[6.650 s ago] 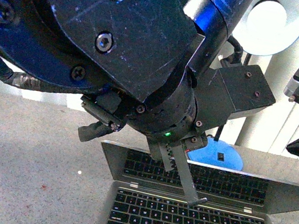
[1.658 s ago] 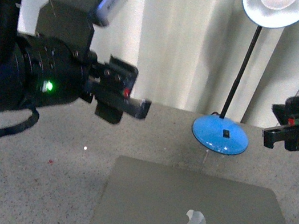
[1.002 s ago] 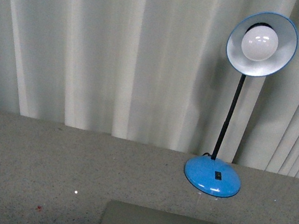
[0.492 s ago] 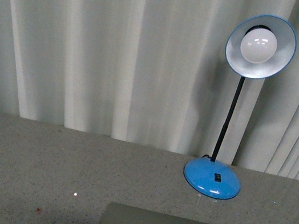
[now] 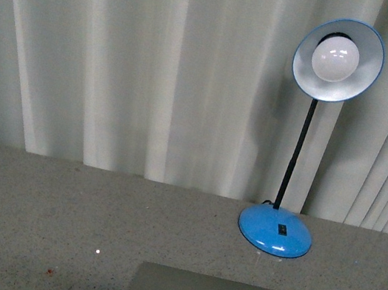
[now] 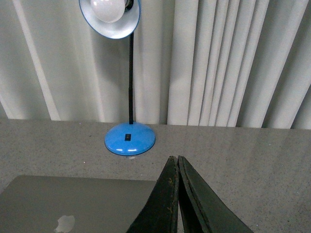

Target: Close laptop

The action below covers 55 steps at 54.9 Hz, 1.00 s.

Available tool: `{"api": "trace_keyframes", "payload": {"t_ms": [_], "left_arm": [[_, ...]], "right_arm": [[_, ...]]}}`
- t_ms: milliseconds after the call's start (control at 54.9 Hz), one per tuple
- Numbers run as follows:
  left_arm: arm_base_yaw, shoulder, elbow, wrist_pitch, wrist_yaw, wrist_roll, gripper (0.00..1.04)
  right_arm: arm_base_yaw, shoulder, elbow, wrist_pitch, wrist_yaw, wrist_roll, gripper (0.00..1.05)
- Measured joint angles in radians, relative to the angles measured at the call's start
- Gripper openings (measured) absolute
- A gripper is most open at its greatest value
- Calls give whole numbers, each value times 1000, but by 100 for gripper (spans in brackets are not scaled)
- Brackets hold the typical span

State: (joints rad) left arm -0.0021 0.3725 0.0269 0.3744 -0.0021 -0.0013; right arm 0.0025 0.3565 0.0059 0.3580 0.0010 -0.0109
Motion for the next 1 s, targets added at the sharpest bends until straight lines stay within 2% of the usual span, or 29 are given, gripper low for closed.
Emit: {"api": "trace_keyframes", "payload": {"t_ms": [565,656,711,856,929,1002], "left_arm": [[0,-194,0,-192,0,0,4],[0,-291,0,-320,2,0,4],[0,-347,0,-368,2,0,4],[0,-368,0,-374,2,0,4],[0,-369,0,-374,2,-1,13],[0,-370,0,-374,2,-1,27]], "right_arm": [[0,-194,0,-193,0,0,3],[0,-317,0,-348,-2,0,3],[0,-347,0,-352,-2,0,3],[0,-351,0,-357,-2,0,3],[0,-351,0,-357,-2,0,10],[0,-352,0,-357,-2,0,24]]}}
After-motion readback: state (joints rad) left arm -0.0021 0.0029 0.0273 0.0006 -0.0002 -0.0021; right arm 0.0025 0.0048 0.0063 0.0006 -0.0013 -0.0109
